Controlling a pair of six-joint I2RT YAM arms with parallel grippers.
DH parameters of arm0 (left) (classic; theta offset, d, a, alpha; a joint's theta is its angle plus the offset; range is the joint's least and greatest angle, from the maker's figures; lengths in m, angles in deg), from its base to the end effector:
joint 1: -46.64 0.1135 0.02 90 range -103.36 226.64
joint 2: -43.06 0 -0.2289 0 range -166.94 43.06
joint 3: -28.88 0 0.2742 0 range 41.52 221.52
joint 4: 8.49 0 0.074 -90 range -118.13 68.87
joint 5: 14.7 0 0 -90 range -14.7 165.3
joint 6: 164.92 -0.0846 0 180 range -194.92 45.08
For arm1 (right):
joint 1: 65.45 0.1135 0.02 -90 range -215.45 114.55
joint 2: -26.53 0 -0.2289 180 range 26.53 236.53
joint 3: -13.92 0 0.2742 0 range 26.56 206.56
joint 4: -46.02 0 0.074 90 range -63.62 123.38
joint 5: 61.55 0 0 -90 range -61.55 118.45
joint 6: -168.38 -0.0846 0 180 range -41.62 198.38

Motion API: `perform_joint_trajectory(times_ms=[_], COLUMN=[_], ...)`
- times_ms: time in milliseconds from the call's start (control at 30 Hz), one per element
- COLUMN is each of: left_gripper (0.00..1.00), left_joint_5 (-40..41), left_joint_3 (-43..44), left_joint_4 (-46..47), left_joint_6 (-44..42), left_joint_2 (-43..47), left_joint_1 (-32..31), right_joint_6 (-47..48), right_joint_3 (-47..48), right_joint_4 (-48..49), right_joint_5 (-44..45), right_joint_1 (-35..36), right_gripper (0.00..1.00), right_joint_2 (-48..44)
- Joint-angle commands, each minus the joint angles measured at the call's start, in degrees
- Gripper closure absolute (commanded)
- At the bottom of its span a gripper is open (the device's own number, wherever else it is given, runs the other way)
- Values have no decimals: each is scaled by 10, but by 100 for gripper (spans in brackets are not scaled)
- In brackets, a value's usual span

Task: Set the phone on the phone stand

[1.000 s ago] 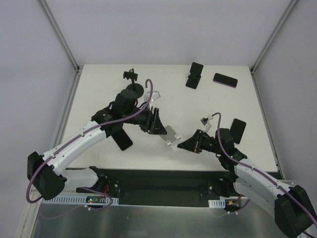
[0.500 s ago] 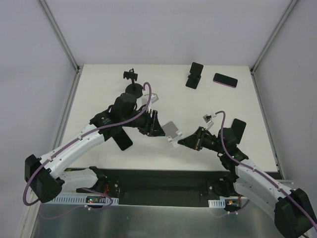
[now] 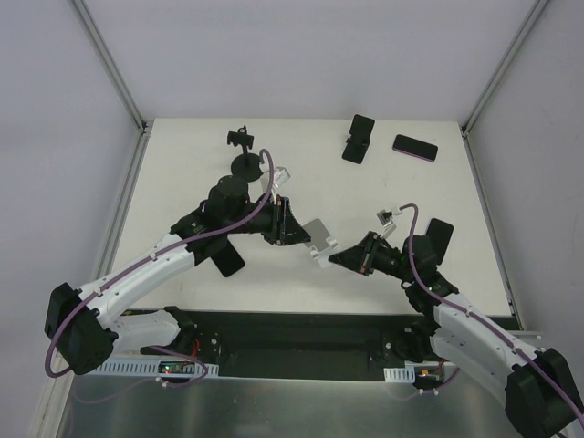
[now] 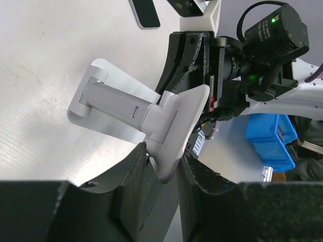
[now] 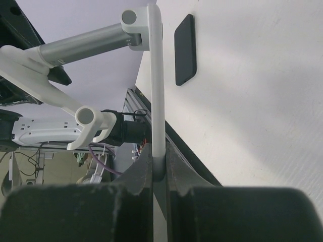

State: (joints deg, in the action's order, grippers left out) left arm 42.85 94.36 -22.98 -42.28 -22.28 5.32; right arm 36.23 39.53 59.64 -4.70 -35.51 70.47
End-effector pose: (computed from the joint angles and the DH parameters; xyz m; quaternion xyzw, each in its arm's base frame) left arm 0.2250 -0.2583 0.2862 0.2283 0.7433 -0.5305 0.3376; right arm 0.2020 0.1698 0.1742 -0.1172 0.7216 0.5517 0.4015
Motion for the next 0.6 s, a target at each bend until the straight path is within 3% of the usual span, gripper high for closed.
perform_joint_trajectory(times_ms=[0,167,300,400,433,467,533,567], left_gripper=[74,82,99,100,100,100,100,100], left_joint_5=[4,5,-7,-12,-16,-19,-38,-66], left_joint_3=[-14,-17,-12,-4,1,14,35,60], left_joint_4=[74,82,82,68,59,47,-6,-23], left_joint_6=[23,23,6,-26,-39,-69,-107,-145], left_joint_2=[15,16,16,23,23,22,9,1], left_joint_1=[-6,-6,-6,-6,-6,-5,4,14], right_joint_6=[-13,-14,-18,-19,-19,-17,7,25], right_joint_3=[22,18,8,3,0,1,10,16], right_joint_4=[56,57,59,58,58,55,17,-13], right_joint_5=[0,-2,1,-3,-5,-8,-24,-31], right_joint_1=[-1,-1,-1,-1,-1,-2,-16,-23], right_gripper=[99,99,99,98,91,62,34,12], right_joint_2=[-21,-21,-24,-23,-22,-20,-24,-27])
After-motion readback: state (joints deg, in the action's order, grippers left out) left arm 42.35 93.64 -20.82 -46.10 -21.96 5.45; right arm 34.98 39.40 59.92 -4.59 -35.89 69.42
